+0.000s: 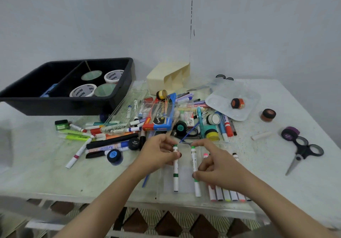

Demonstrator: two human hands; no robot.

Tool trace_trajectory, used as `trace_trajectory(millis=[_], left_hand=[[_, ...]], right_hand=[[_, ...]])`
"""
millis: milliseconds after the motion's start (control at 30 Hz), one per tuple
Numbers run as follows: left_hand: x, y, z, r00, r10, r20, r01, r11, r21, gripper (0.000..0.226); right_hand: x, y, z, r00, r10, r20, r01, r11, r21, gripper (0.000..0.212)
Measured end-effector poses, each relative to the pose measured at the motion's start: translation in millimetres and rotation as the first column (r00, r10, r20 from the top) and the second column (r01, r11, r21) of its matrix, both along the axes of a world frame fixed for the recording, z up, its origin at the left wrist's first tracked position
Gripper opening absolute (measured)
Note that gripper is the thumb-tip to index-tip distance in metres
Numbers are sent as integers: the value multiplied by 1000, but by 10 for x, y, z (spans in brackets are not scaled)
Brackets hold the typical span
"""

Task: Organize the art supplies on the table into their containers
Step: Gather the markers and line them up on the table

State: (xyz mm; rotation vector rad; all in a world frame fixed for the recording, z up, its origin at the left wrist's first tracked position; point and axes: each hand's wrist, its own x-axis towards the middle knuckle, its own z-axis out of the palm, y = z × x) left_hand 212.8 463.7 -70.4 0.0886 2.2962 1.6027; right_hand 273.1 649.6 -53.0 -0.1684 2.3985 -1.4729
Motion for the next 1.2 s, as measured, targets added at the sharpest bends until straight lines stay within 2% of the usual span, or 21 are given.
trace_trajectory(millis=[133,300,533,633,867,1067,1200], left_hand=[[-4,-6,-32,1000,14,-2,-14,1000,-2,23],[4,-2,-34,1000,17,-8,-17,1000,13,23],[24,7,-50,999,27,-21,-27,1000,11,22],[30,10,-60,999,29,-35,-29,1000,4,22],[66,42,-25,998,59,-24,-59,998,20,23],[107,64,40,986,121,-112,-117,992,43,22],[215,145,19,994,40,-99,-39,999,20,23]], right_hand=[[-12,8,-73,994,64,-93,-49,987,153,61],[-11,42,-156,961,159,-228,-59,919,391,69],[55,-42,-118,943,204,-262,-21,825,565,69],[65,-20,-104,931,210,-298,43,749,661,69],[56,38,-130,943,194,-272,37,748,663,66],[42,70,-167,945,193,-265,28,758,652,65],[27,77,-172,944,205,-260,17,753,657,66]])
